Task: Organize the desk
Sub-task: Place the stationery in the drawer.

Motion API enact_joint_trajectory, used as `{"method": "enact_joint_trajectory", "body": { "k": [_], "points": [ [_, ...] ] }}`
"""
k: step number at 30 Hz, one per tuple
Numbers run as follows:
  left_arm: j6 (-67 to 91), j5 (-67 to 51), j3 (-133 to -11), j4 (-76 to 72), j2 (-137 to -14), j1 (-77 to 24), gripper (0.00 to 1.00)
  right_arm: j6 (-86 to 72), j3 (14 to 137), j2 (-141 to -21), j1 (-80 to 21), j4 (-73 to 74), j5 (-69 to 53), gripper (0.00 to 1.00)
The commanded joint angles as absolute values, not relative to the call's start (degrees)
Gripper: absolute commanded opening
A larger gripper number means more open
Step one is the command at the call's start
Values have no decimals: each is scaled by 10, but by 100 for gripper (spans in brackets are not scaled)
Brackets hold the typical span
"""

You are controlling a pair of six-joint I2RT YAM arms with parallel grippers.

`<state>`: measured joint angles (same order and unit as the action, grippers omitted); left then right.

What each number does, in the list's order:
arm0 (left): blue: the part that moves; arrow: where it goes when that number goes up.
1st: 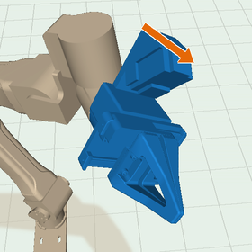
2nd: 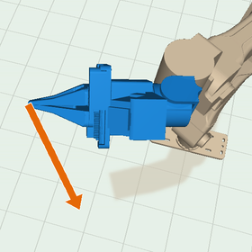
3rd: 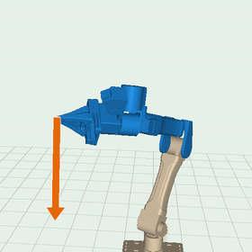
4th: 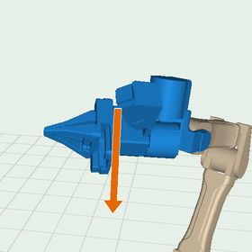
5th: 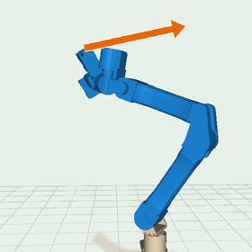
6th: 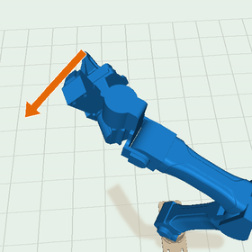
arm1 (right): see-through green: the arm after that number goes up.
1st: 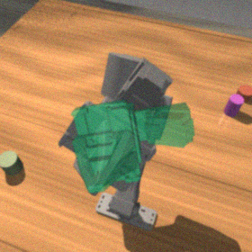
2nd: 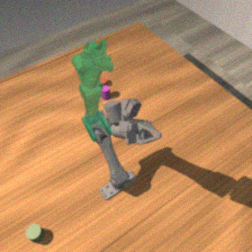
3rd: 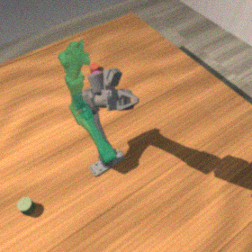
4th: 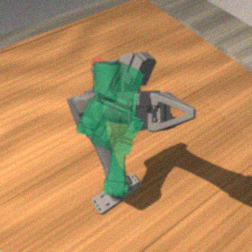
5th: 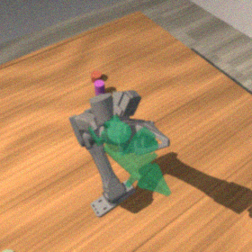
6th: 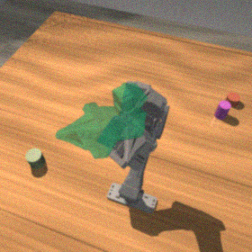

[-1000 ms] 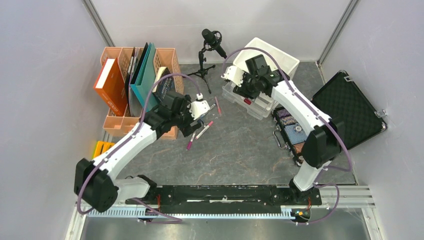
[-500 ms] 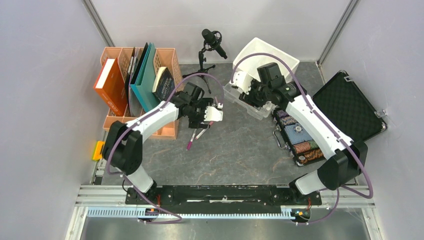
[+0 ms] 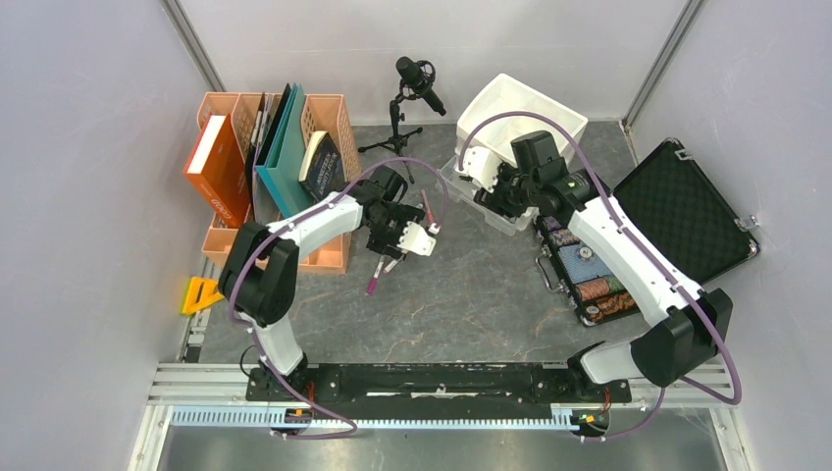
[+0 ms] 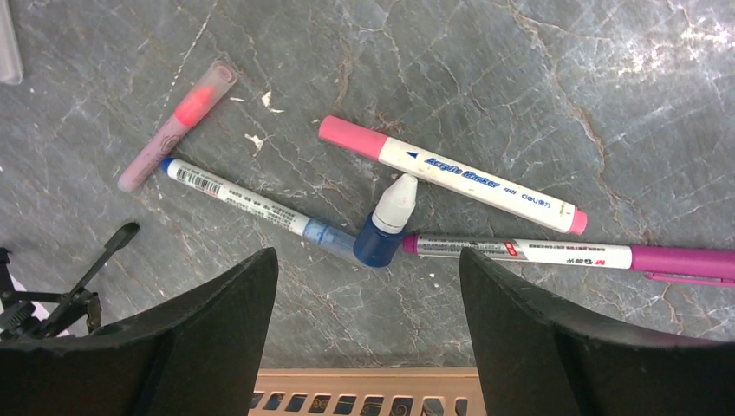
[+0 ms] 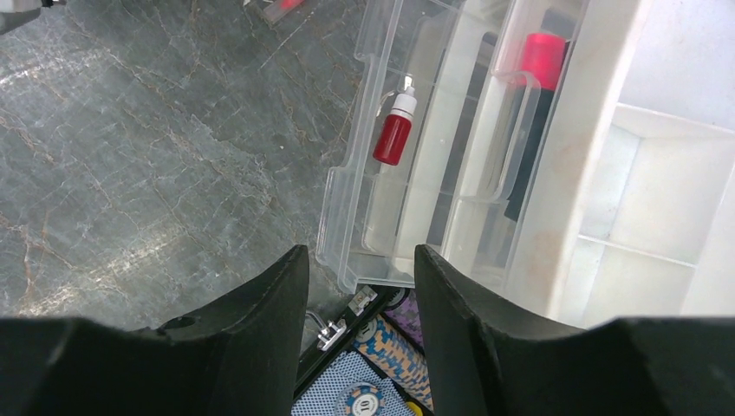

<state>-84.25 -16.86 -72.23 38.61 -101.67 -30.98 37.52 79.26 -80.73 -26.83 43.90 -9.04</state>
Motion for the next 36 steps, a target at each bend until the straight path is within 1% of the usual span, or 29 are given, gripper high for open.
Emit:
{"method": "enact_joint_trajectory", "body": {
  "k": [1, 8, 15, 27, 36],
  "points": [
    [-915, -175, -729, 404, -1030, -315, 81, 367, 782, -789, -267, 421, -97, 53],
    [-922, -167, -738, 409, -1053, -323, 76, 368, 780, -790, -267, 421, -97, 53],
    [-917, -152, -750, 410, -1076, -330, 68, 368, 775, -791, -268, 420, -97, 52],
    [-932, -120, -770, 421, -1102, -330, 63, 370, 764, -789, -267, 417, -98, 52],
    [-936, -111, -789, 435, -1120, -337, 54, 371, 760, -788, -266, 416, -97, 52]
  ]
}}
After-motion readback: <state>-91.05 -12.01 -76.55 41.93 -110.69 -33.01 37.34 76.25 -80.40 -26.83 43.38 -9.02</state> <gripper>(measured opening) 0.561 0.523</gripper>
